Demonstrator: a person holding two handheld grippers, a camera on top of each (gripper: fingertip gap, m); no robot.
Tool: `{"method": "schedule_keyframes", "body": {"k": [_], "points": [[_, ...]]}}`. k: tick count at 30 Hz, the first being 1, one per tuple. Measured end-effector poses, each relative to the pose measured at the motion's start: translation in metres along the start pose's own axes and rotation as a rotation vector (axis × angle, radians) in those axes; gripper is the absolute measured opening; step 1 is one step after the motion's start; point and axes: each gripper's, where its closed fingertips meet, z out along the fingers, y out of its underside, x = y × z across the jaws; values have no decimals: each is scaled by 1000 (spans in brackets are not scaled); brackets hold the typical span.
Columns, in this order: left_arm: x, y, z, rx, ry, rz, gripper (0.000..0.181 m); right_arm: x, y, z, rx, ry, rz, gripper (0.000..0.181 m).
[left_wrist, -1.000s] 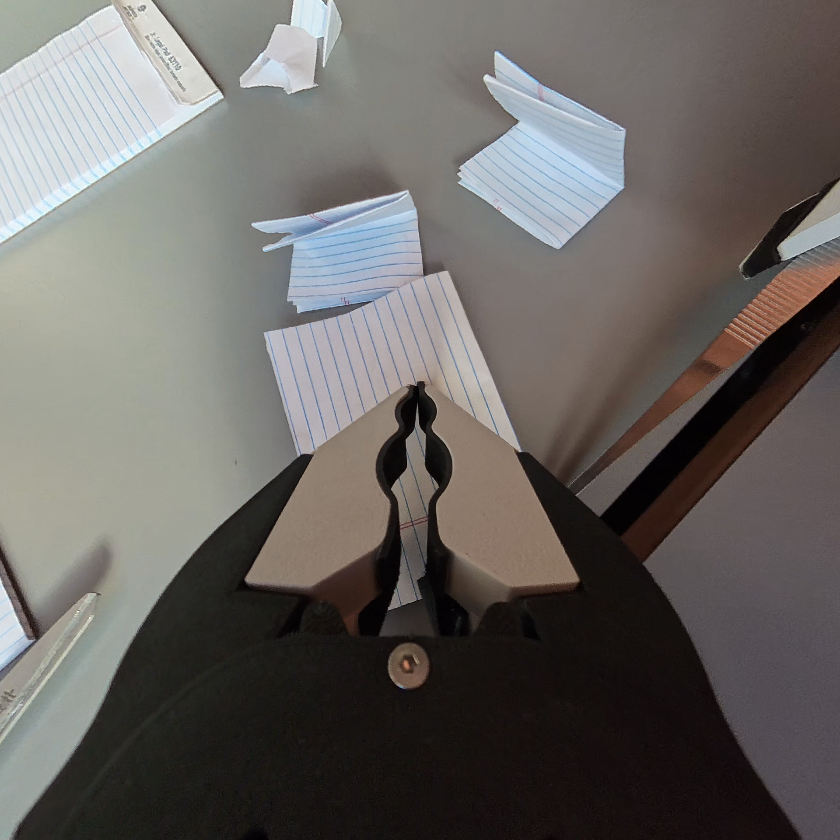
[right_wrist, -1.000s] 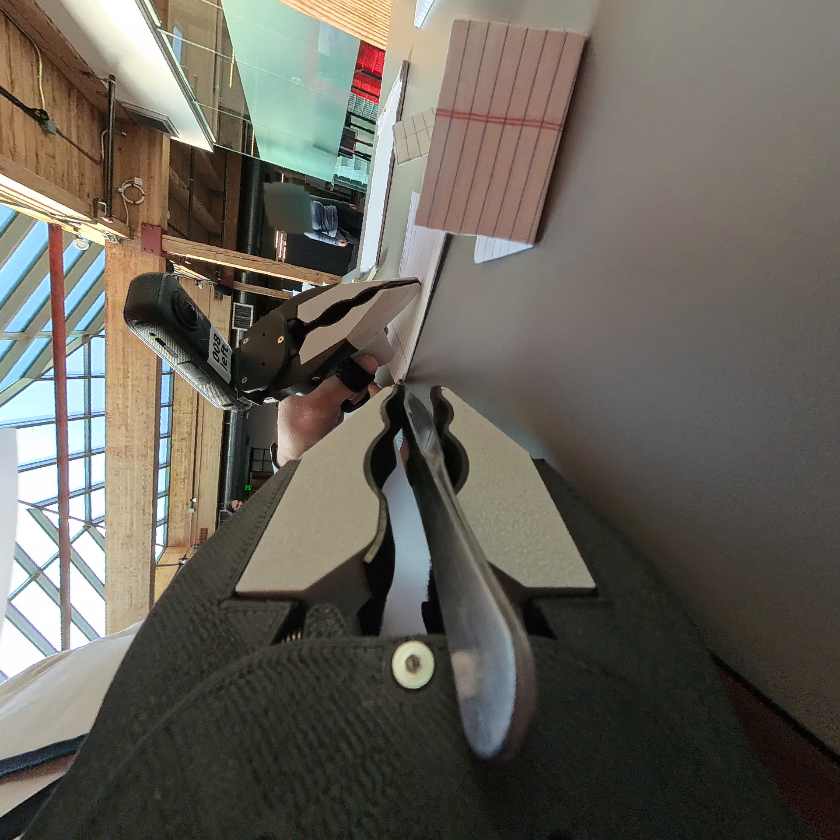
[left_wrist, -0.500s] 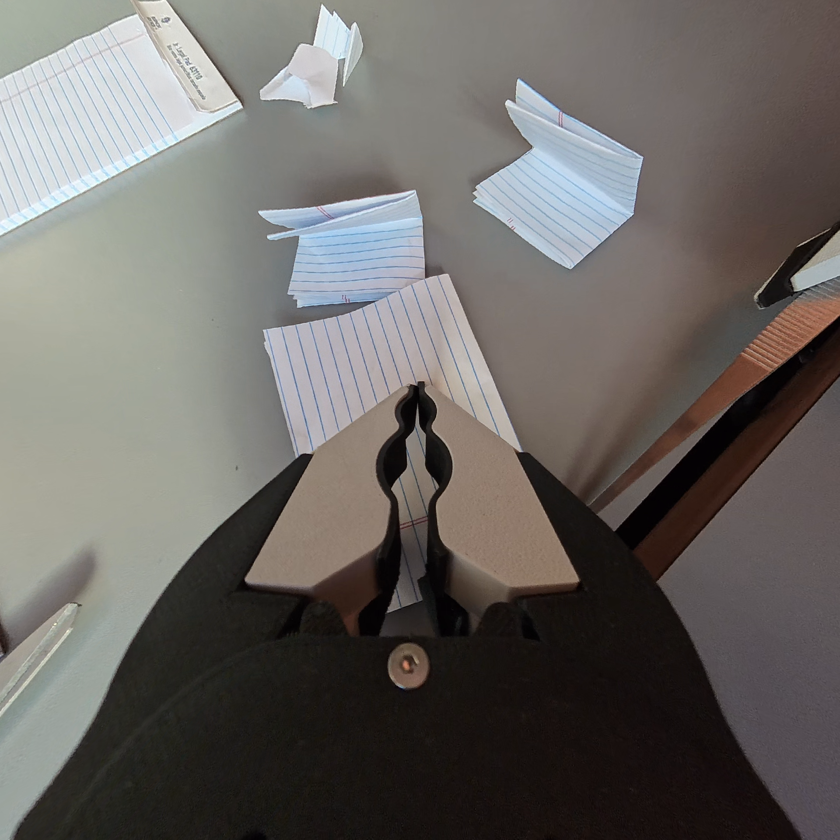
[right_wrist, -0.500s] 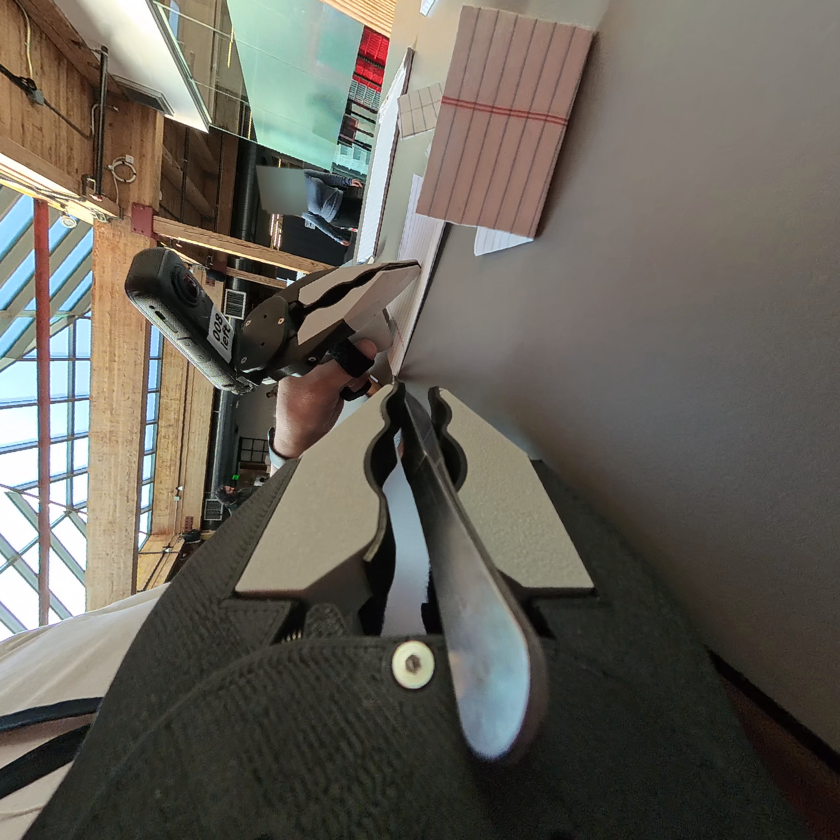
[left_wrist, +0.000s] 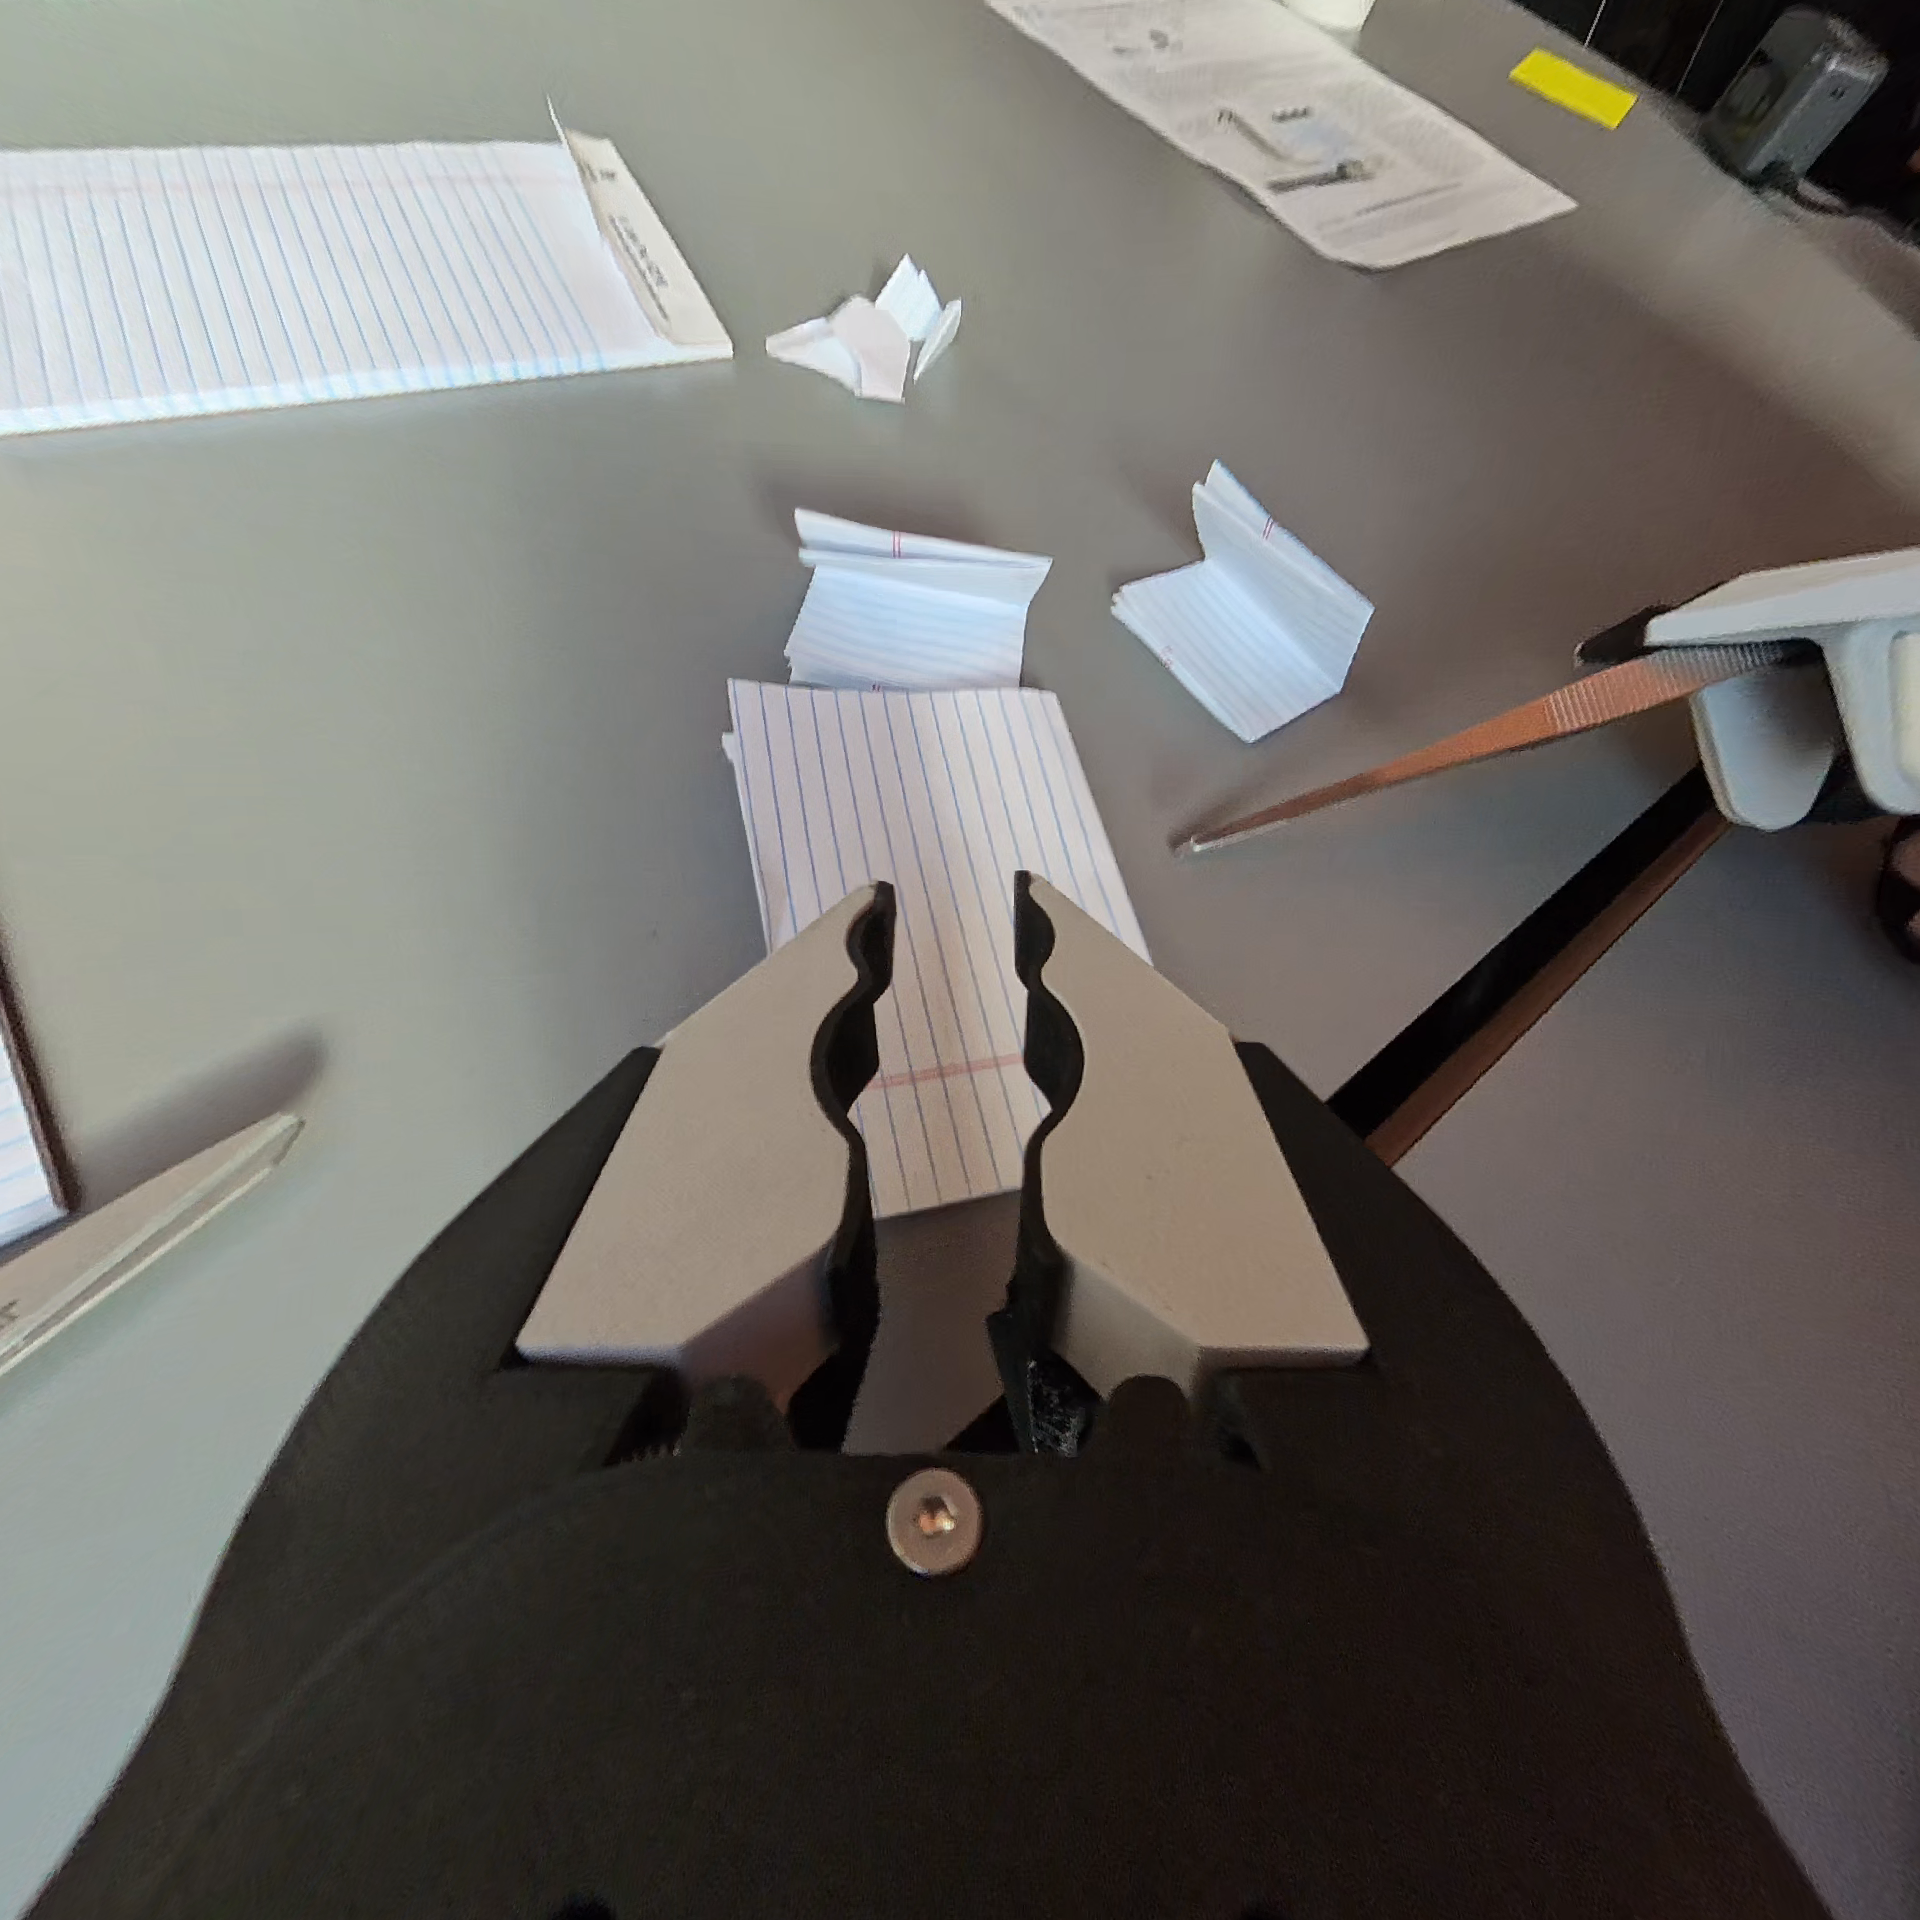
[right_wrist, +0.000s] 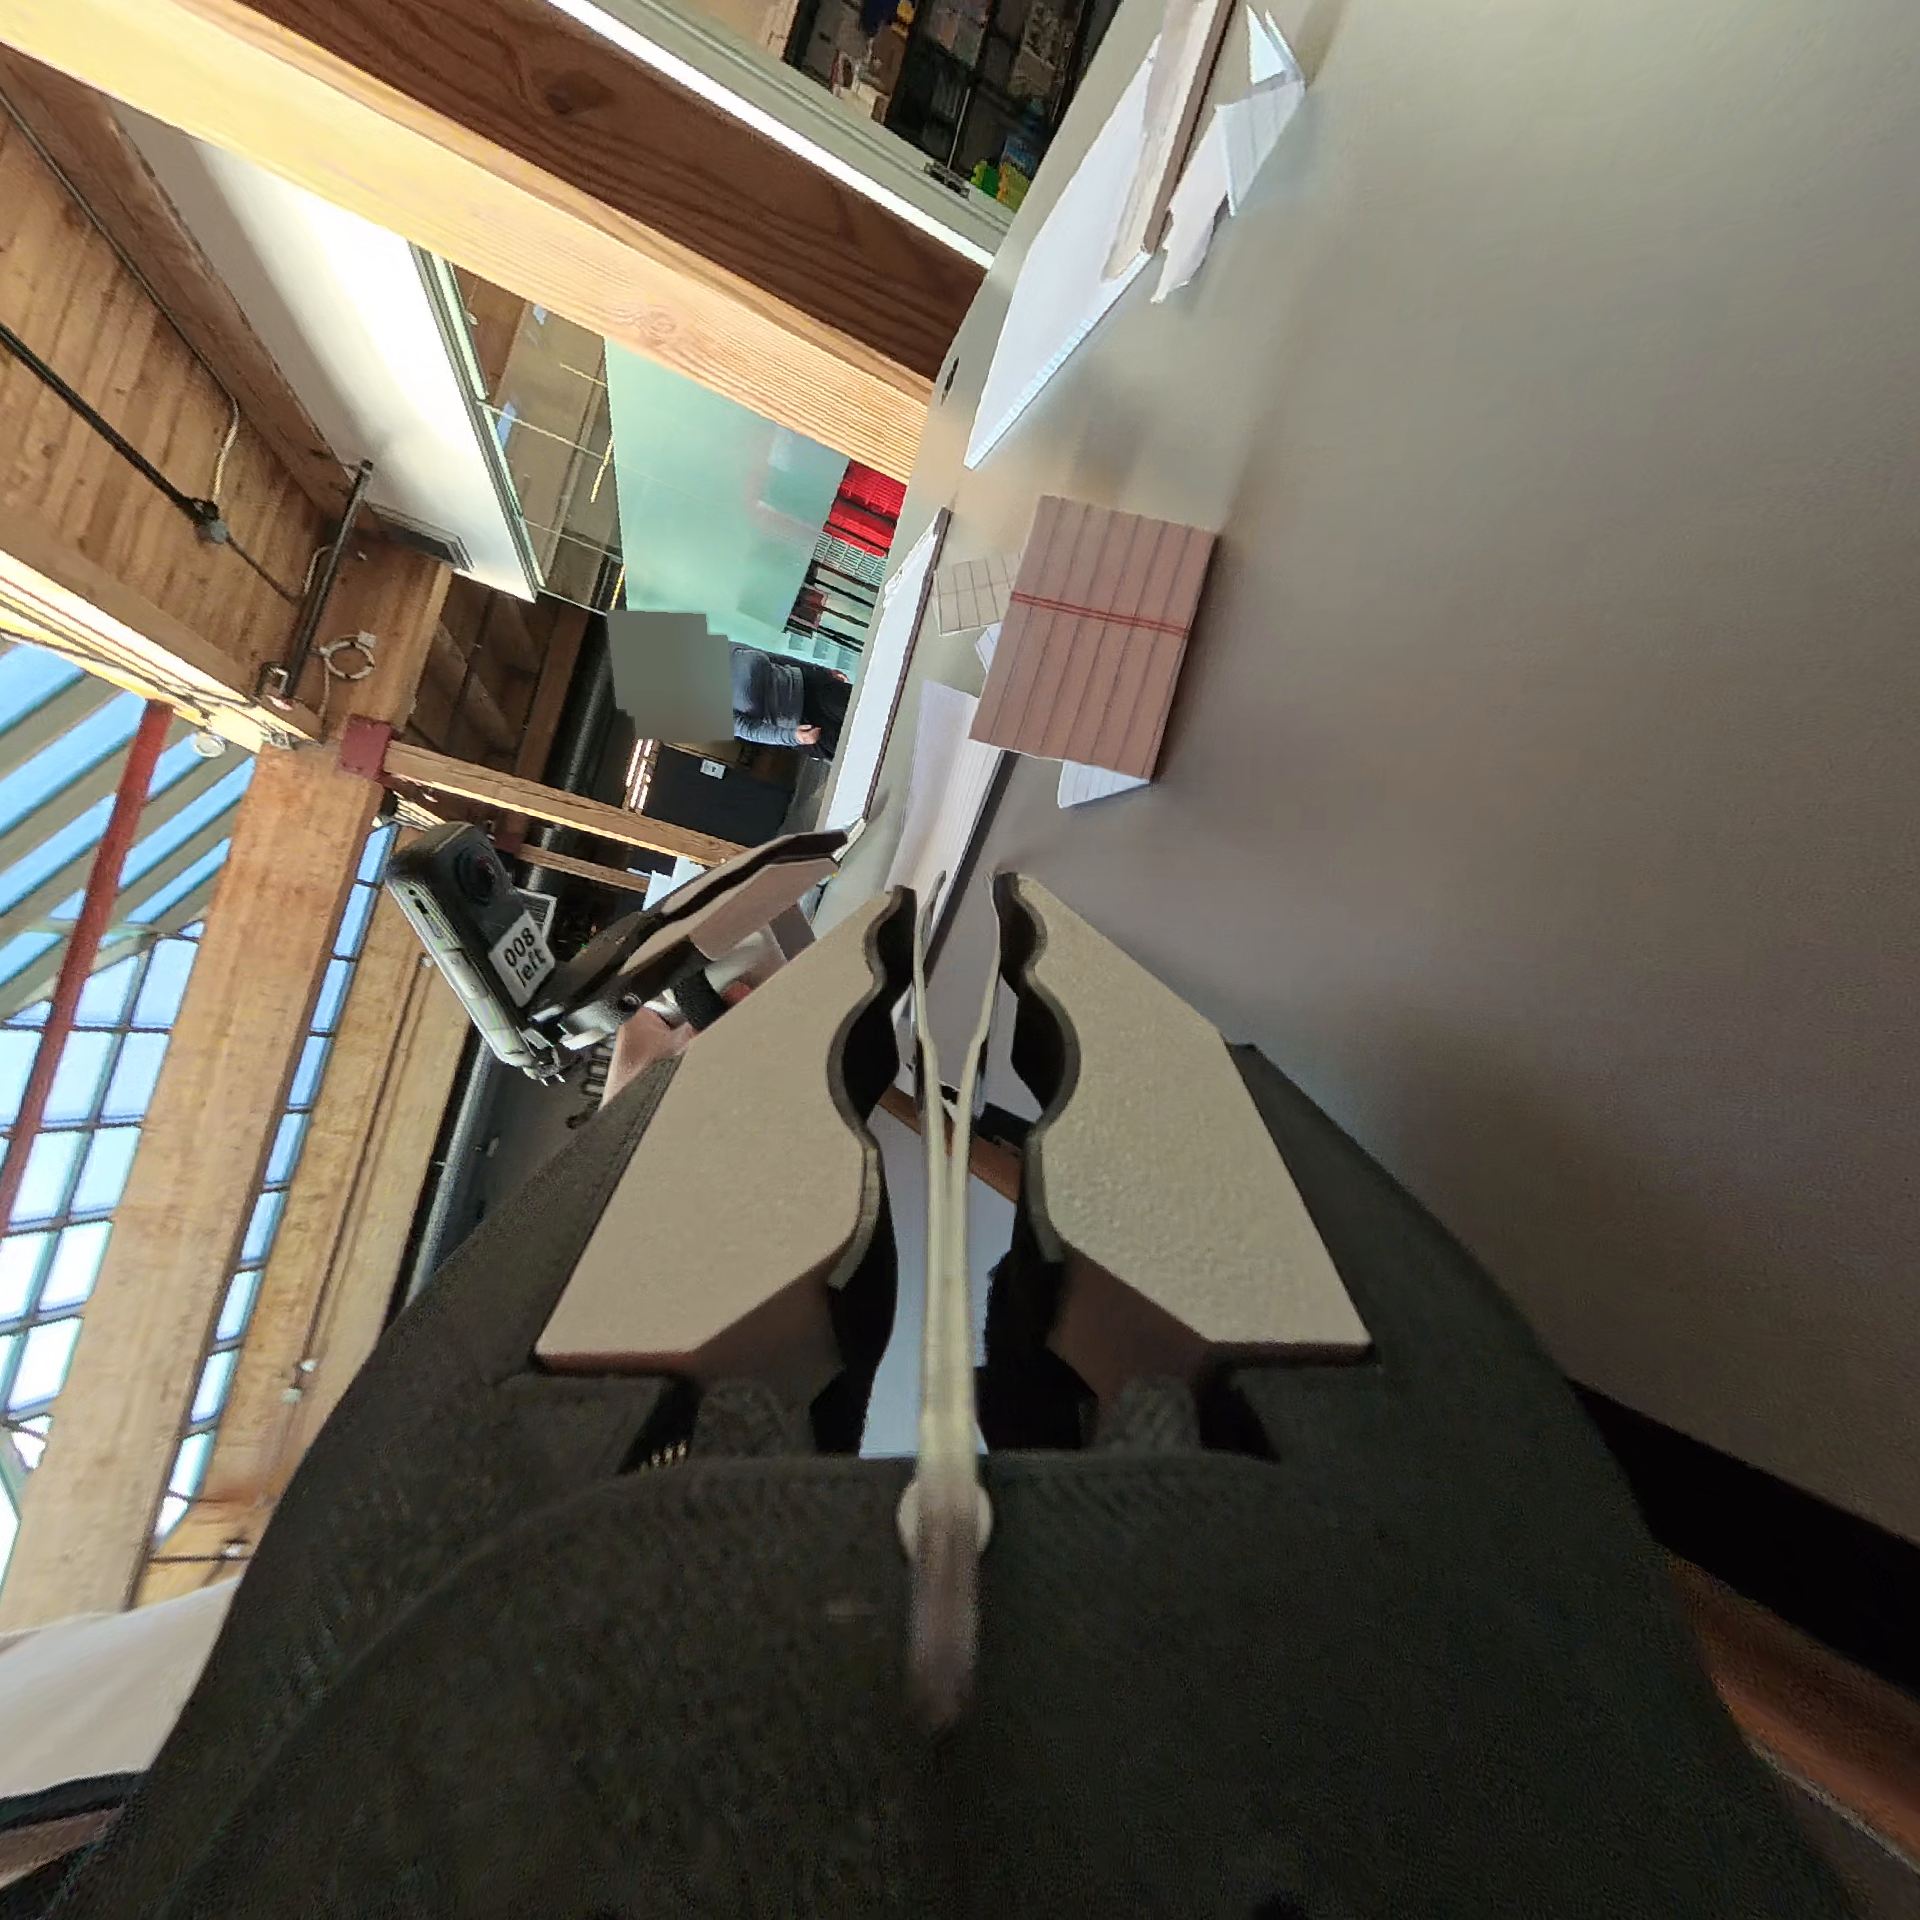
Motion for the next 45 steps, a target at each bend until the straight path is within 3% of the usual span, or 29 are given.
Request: {"method": "schedule_keyframes", "body": {"k": [5,15,19,23,27,29,31,35,37,39,40,43,45], "points": [[-16,37,4,-136,-93,68,29,8,8,2,-13,3,118,16],[-17,37,2,-94,-183,-62,25,-6,38,34,-105,-19,137,16],[2,35,1,-83,-88,-16,23,-8,40,35,-113,-48,200,12],[24,19,-28,58,90,237,42,-2,28,20,-141,-86,338,11],[34,36,-45,22,208,599,55,-4,20,4,-228,-129,472,9],[28,44,-37,-22,170,767,61,-4,17,-2,-270,-120,476,11],[28,36,-28,20,107,941,64,-4,16,-6,-304,-107,470,11],[57,33,-13,100,157,1144,53,-4,14,-6,-339,-112,519,11],[71,36,-6,130,194,1180,33,-1,16,-5,-339,-108,532,12],[77,37,-1,150,220,1173,0,1,18,-4,-345,-121,534,14],[75,40,2,127,233,1147,0,-1,17,-4,-343,-140,512,15],[68,46,3,67,294,1006,0,-1,10,-9,-317,-144,268,15],[65,44,-4,80,334,931,0,-15,-5,-16,-239,-224,52,14]]}}
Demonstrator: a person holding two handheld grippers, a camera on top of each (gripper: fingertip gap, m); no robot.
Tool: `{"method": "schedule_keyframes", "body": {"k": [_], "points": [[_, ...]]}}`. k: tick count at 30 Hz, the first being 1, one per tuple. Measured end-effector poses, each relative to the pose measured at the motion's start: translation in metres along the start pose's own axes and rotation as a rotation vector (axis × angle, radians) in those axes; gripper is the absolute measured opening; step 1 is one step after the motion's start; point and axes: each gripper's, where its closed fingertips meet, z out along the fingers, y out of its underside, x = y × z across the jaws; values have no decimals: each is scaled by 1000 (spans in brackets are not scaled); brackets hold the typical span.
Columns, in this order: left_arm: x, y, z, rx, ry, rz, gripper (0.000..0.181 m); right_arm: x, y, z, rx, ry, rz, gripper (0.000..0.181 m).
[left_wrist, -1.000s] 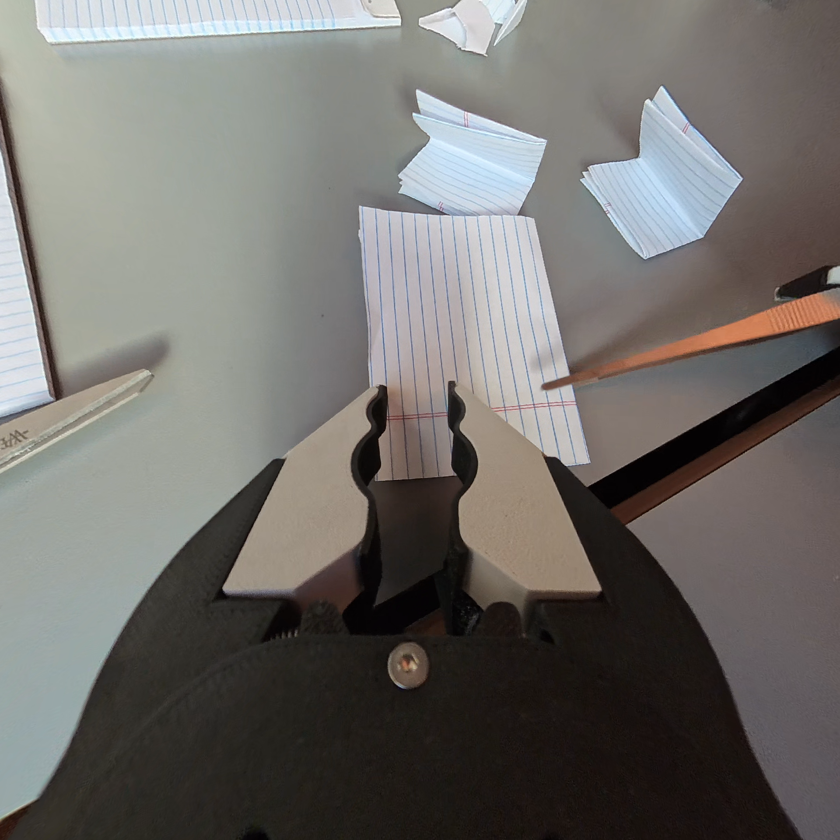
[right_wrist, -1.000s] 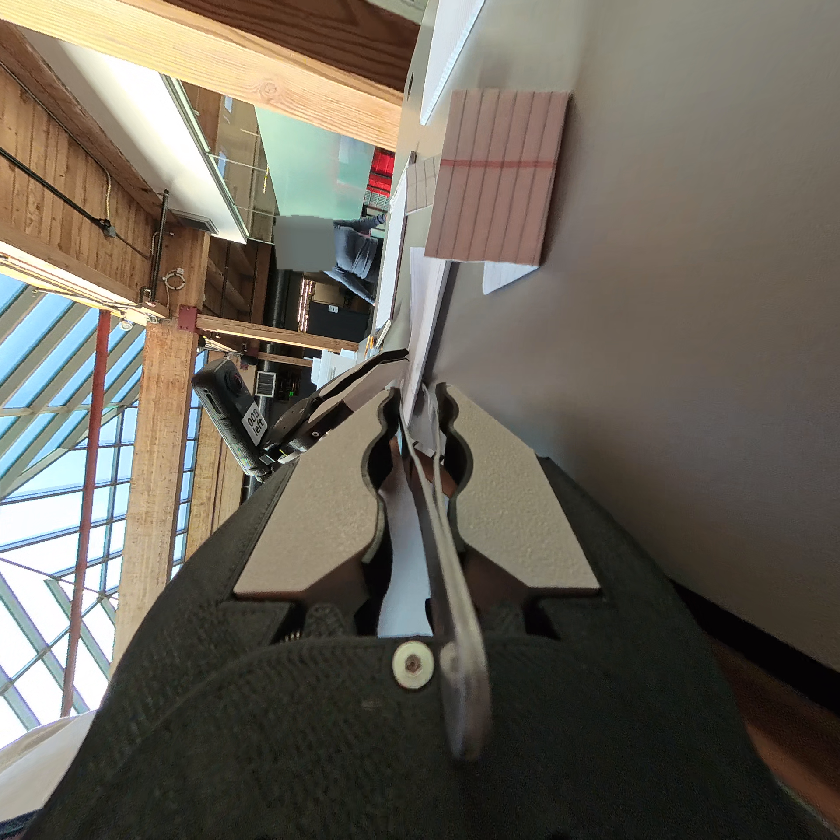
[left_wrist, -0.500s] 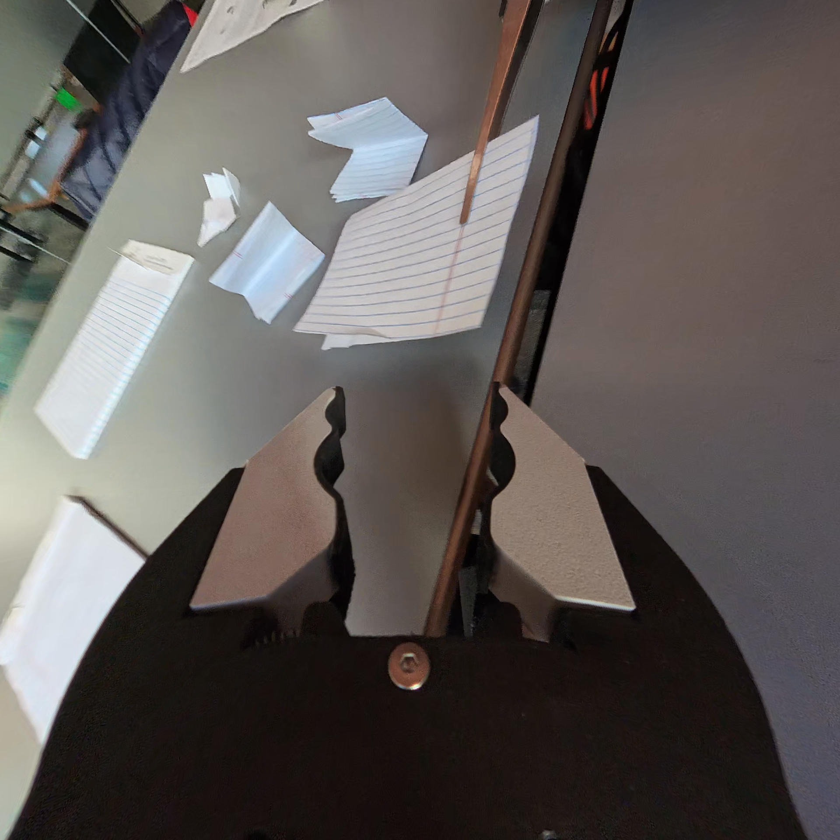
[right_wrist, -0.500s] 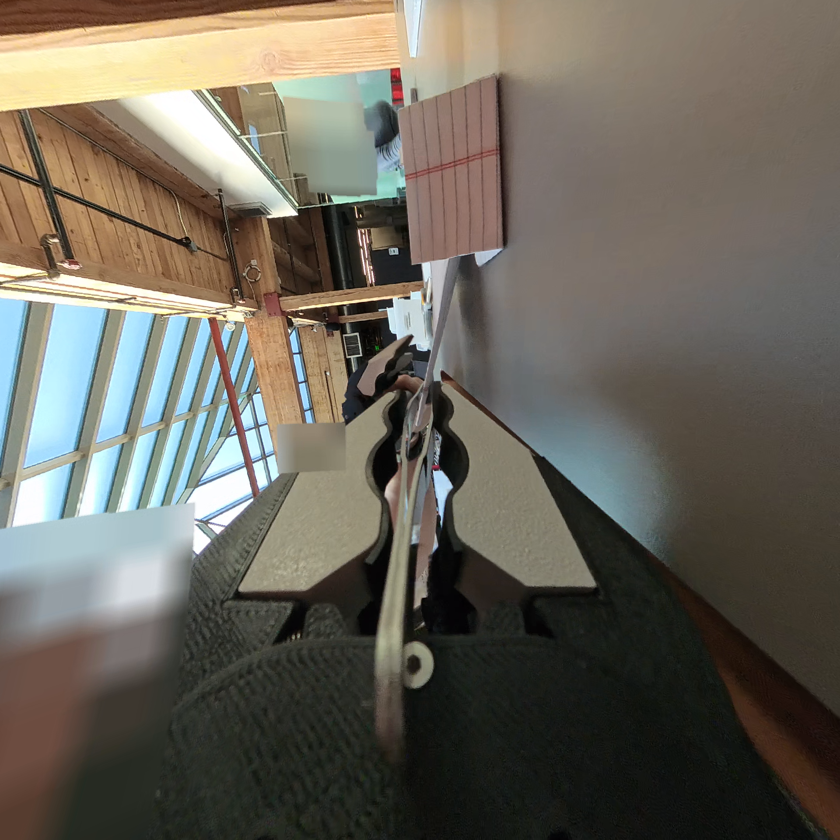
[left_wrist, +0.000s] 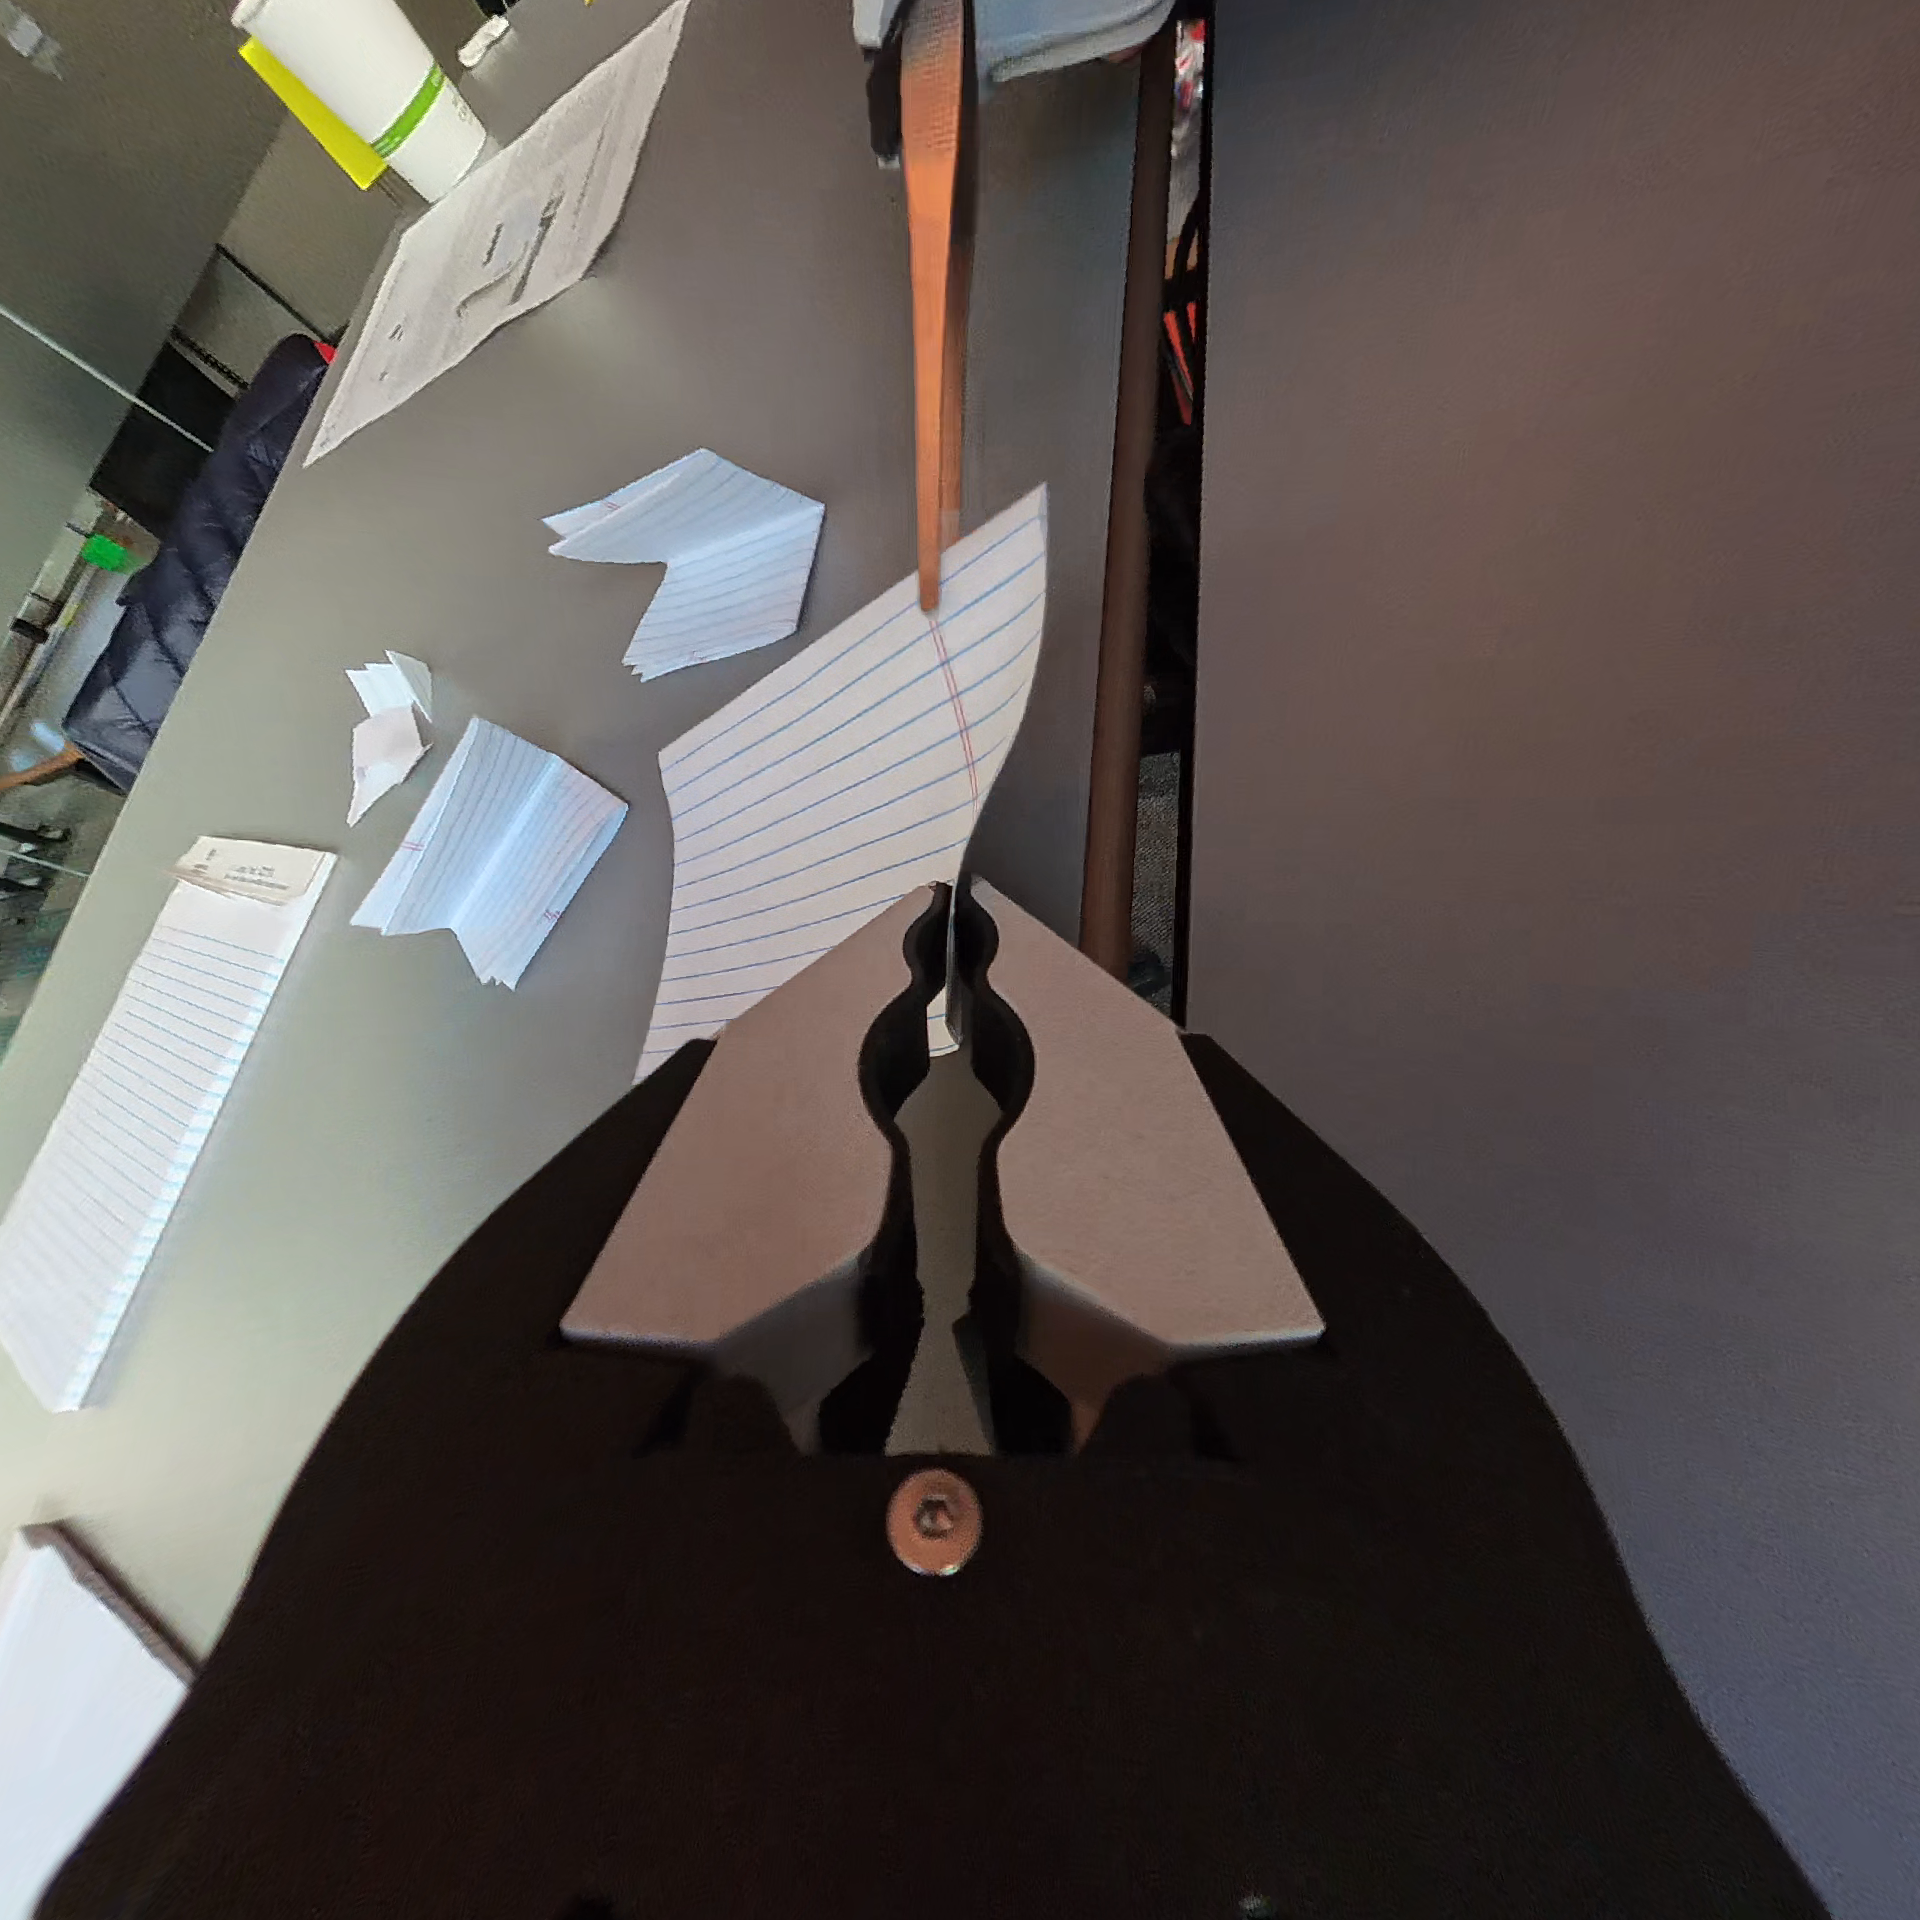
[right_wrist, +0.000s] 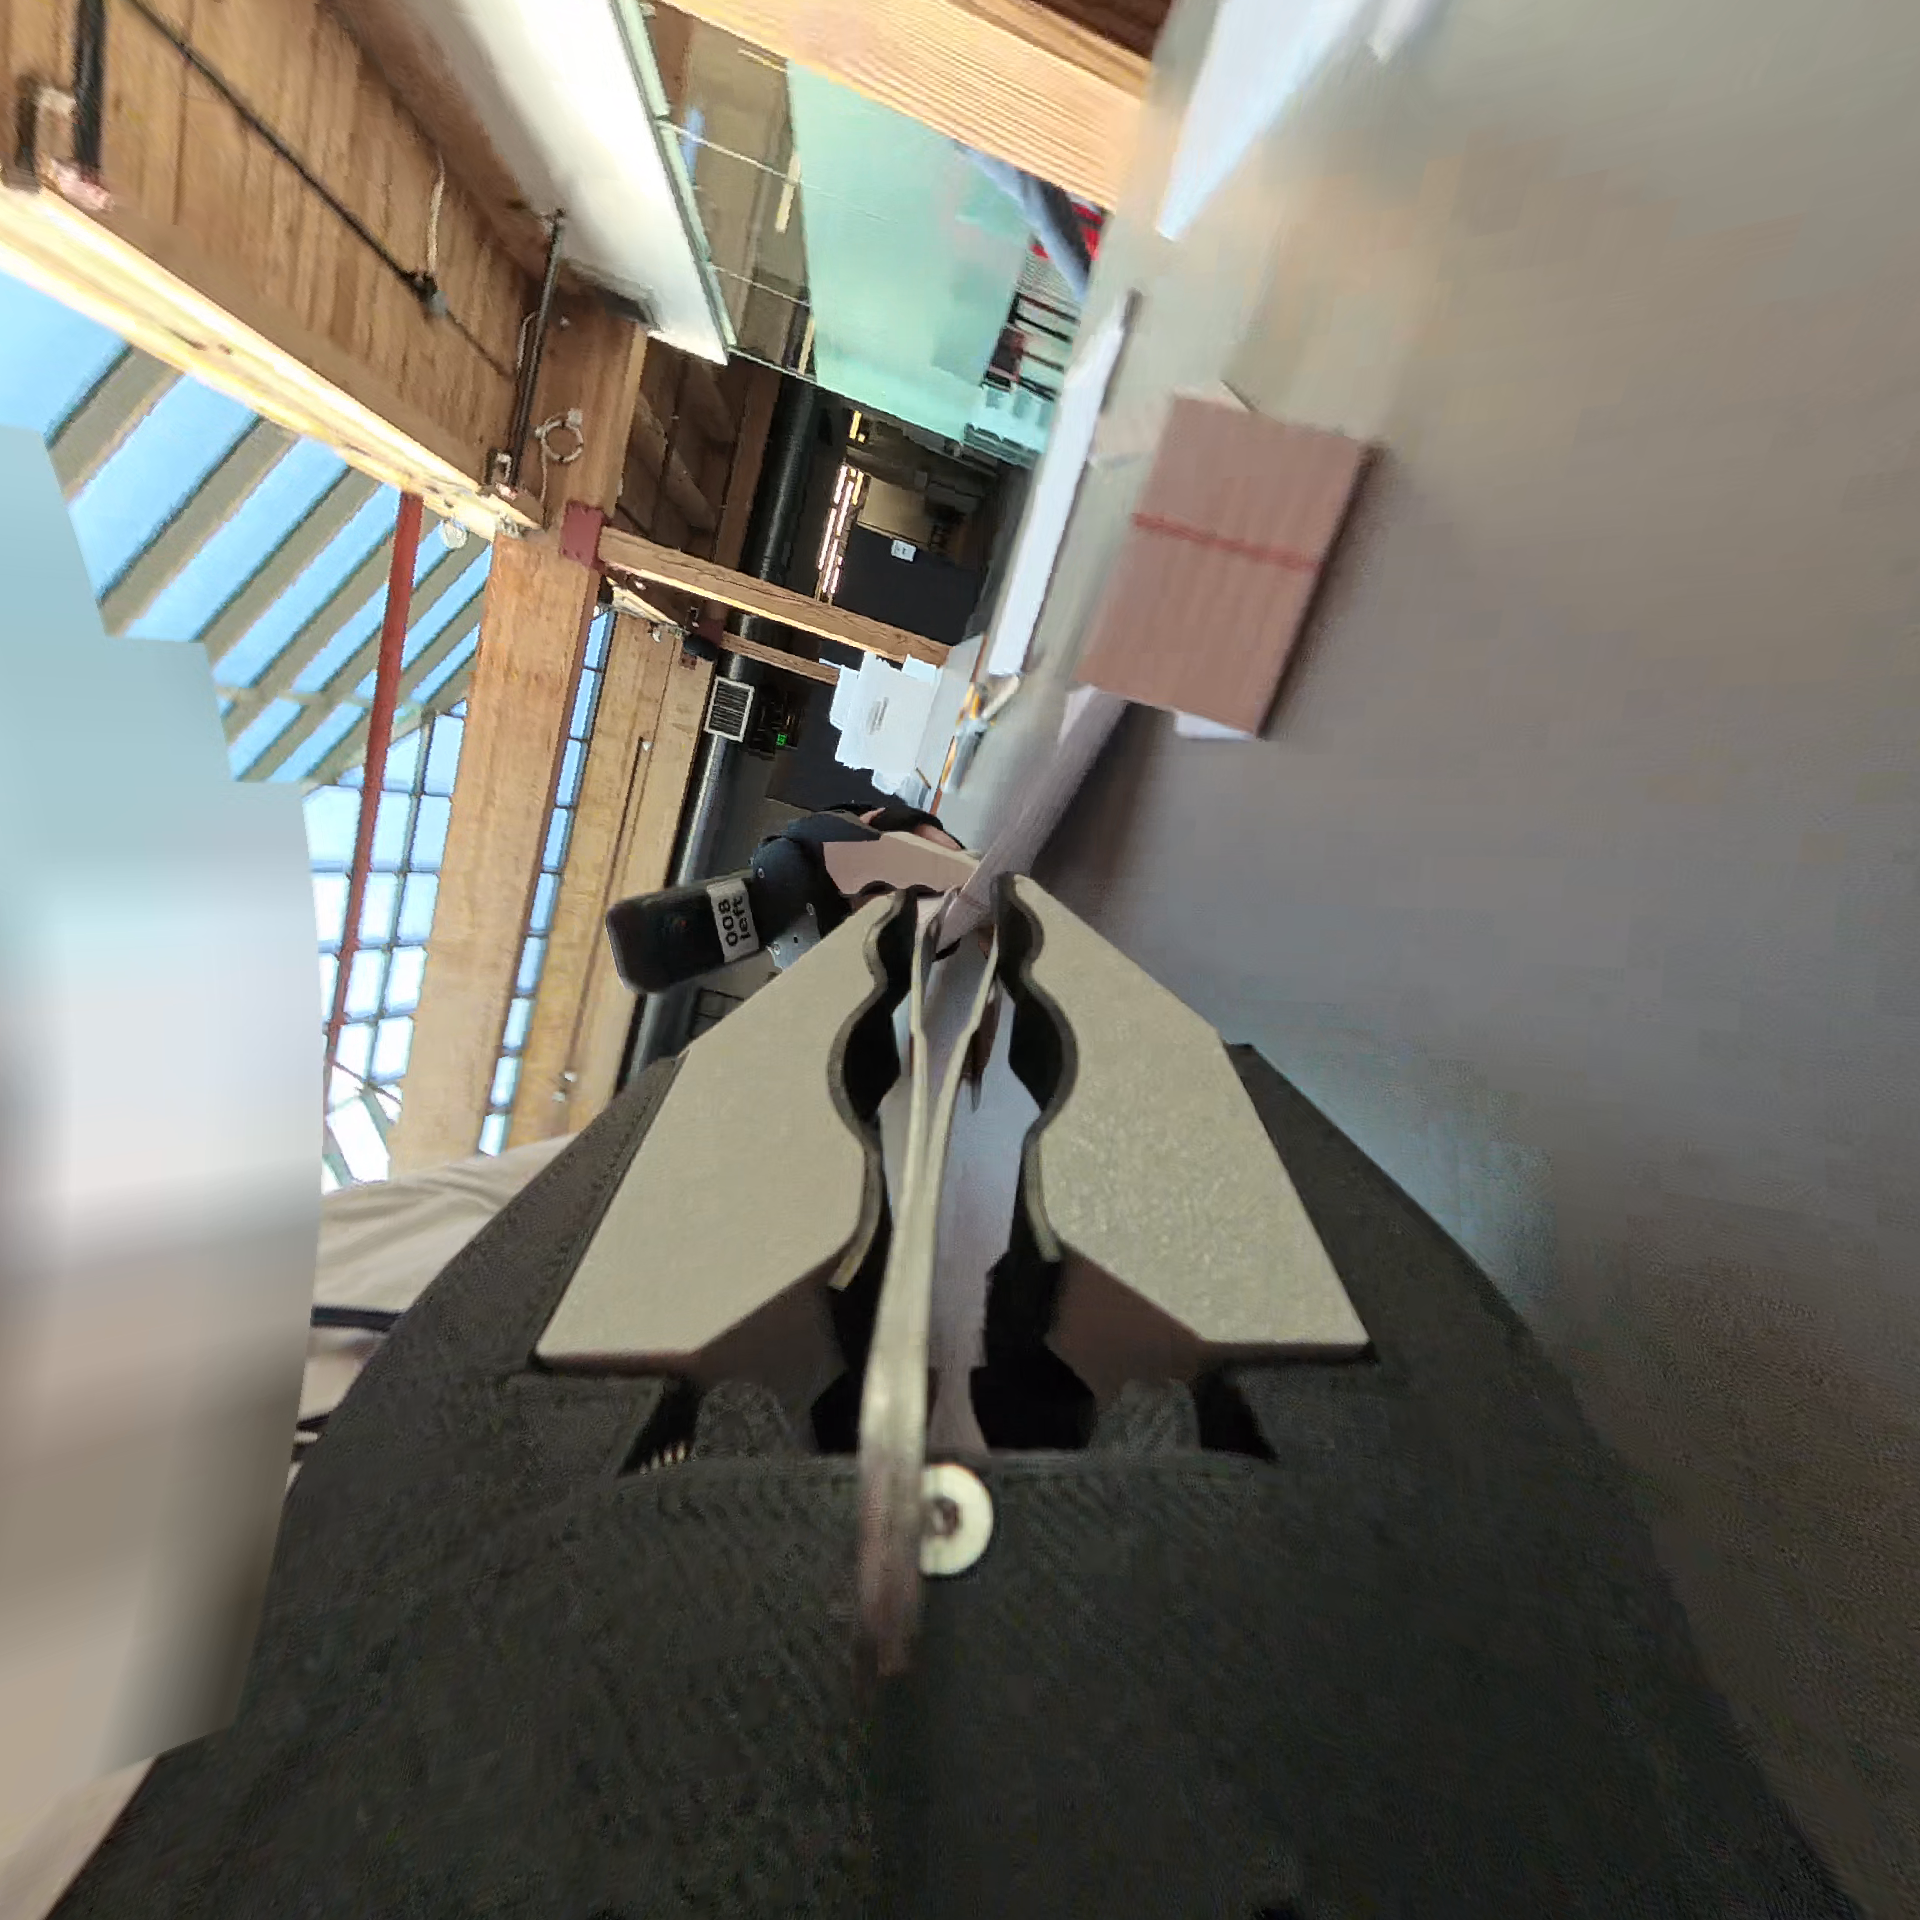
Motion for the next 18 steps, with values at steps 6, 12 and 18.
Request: {"method": "schedule_keyframes", "body": {"k": [6,12,18], "points": [[11,1,-16,45,197,-148,0,-50,9,-8,-50,-104,-990,15],[15,7,-28,56,307,-194,0,-61,39,11,-232,-74,-1551,15],[19,11,-31,32,354,-176,0,-67,66,30,-354,-156,-1825,16]]}}
